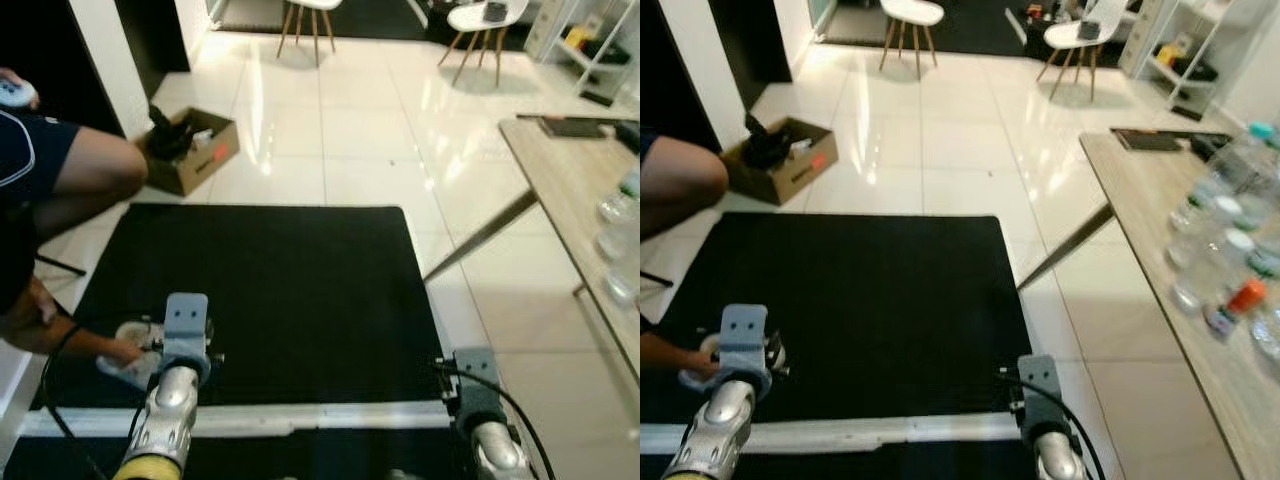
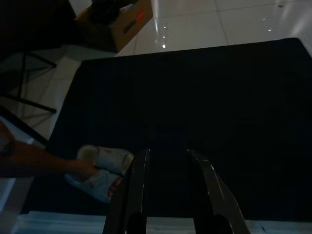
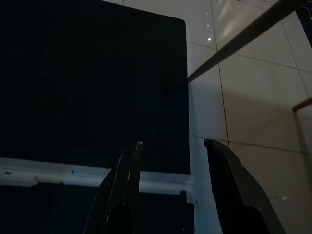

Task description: Restocking fridge

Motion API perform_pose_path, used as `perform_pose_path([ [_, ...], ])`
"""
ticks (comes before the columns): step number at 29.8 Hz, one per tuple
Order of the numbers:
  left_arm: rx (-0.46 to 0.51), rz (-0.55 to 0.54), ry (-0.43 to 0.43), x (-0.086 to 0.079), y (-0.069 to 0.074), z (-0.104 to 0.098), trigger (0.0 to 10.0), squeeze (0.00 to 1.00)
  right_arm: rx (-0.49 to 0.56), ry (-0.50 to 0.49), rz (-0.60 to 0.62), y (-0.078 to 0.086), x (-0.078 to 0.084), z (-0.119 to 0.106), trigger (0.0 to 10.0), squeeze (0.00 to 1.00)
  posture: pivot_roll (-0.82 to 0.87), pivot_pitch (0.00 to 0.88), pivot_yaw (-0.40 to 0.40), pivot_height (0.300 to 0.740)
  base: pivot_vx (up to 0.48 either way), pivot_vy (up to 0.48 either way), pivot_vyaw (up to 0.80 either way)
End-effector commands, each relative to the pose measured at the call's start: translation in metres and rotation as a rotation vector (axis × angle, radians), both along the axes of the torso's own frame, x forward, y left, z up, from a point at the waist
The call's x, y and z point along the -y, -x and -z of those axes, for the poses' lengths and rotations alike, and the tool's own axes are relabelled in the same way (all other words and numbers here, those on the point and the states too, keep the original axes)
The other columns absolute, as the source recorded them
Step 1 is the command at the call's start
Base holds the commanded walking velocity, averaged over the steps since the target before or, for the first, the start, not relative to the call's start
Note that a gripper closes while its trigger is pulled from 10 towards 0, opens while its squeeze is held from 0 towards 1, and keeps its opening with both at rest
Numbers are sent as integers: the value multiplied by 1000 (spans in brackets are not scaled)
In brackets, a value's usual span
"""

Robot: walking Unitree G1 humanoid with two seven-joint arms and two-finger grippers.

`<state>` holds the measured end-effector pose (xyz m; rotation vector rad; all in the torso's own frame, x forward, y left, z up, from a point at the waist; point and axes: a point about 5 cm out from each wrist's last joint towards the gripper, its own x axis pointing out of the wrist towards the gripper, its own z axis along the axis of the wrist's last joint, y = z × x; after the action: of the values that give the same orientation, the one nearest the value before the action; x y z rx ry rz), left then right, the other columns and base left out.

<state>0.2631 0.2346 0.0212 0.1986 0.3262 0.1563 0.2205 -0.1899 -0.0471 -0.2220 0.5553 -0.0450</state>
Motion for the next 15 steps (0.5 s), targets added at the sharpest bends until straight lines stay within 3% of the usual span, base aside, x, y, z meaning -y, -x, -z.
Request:
perform_pose_path([
  [1,-12,14,-9,2,1,2,10000,0,-10,2,15,3,4,1,10000,0,42,55,-35,740,334,0,0],
  [15,-12,14,-9,2,1,2,10000,0,-10,2,15,3,5,1,10000,0,43,56,-36,740,334,0,0],
])
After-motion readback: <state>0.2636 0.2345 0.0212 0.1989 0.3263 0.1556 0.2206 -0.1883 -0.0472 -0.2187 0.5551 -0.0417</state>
